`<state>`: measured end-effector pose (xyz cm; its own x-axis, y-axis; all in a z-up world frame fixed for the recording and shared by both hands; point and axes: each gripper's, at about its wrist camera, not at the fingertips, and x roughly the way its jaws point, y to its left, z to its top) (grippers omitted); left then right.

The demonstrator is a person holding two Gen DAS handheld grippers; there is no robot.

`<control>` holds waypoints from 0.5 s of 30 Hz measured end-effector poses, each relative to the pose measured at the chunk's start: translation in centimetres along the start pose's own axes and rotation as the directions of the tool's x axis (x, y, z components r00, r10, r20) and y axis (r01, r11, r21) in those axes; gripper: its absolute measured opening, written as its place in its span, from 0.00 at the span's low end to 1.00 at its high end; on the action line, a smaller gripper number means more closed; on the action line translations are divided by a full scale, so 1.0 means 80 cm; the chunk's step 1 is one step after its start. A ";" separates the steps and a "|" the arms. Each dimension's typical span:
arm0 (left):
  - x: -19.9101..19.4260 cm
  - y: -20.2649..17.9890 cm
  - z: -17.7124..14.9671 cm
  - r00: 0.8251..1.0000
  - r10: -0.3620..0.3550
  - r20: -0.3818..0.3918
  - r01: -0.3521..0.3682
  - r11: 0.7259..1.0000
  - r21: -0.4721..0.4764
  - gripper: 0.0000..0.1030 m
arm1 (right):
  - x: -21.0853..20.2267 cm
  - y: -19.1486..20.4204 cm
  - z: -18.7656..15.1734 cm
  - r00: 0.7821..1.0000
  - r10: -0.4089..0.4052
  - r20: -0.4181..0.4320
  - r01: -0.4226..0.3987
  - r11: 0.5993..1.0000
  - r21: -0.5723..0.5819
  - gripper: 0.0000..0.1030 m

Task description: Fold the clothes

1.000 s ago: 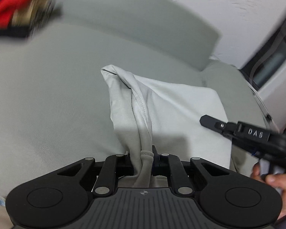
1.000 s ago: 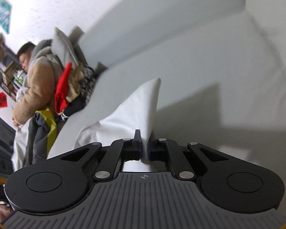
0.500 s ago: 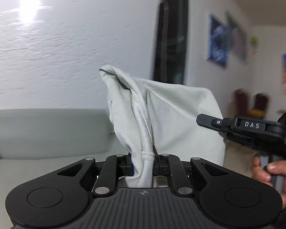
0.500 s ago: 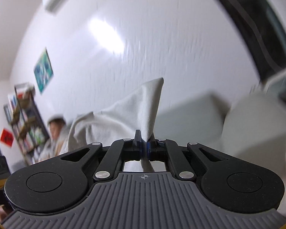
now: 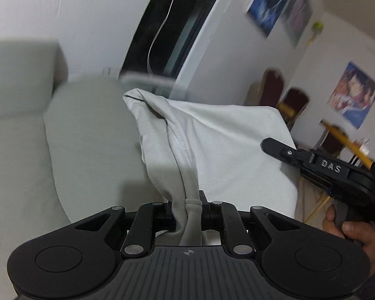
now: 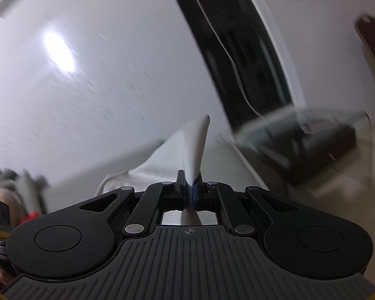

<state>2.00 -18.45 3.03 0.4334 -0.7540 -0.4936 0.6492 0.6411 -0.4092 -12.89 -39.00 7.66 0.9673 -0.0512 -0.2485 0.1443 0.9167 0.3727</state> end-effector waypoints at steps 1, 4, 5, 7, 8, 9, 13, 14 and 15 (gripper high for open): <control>0.014 0.006 0.004 1.000 0.004 -0.009 -0.004 1.000 -0.010 0.12 | 0.022 -0.011 -0.005 0.999 -0.023 -0.027 0.023 1.000 0.015 0.04; 0.054 0.023 0.016 0.999 0.016 -0.035 -0.018 0.999 -0.041 0.12 | 0.080 -0.045 -0.011 0.994 -0.074 -0.077 0.078 0.996 0.052 0.04; 0.066 0.029 0.019 0.999 0.017 -0.034 -0.019 0.997 -0.072 0.12 | 0.097 -0.055 -0.010 0.993 -0.084 -0.086 0.090 0.994 0.061 0.04; 0.095 0.042 0.028 0.999 0.032 -0.037 -0.037 0.990 -0.139 0.14 | 0.135 -0.066 0.001 0.990 -0.102 -0.099 0.110 0.991 0.077 0.04; 0.114 0.052 0.033 0.997 0.056 -0.055 -0.064 0.984 -0.165 0.24 | 0.154 -0.070 0.007 0.988 -0.113 -0.107 0.121 0.989 0.080 0.04; 0.132 0.064 0.033 0.990 0.092 -0.110 -0.111 0.977 -0.183 0.35 | 0.176 -0.077 0.012 0.983 -0.131 -0.125 0.143 0.986 0.091 0.05; 0.163 0.110 0.018 0.922 0.236 -0.306 -0.323 0.906 -0.274 0.51 | 0.257 -0.107 0.008 0.925 -0.285 -0.252 0.313 0.947 0.078 0.57; 0.150 0.117 0.014 0.933 0.216 -0.289 -0.305 0.899 -0.313 0.52 | 0.265 -0.114 0.006 0.904 -0.327 -0.275 0.359 0.931 0.073 0.56; 0.136 0.120 0.011 0.942 0.202 -0.267 -0.286 0.901 -0.328 0.52 | 0.256 -0.119 0.004 0.906 -0.332 -0.264 0.364 0.928 0.081 0.56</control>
<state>13.55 -20.60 -5.58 0.3727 -0.5430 -0.7525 0.2560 0.8396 -0.4791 5.64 -48.94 -0.70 0.7732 -0.2461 -0.5844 0.5024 0.8002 0.3277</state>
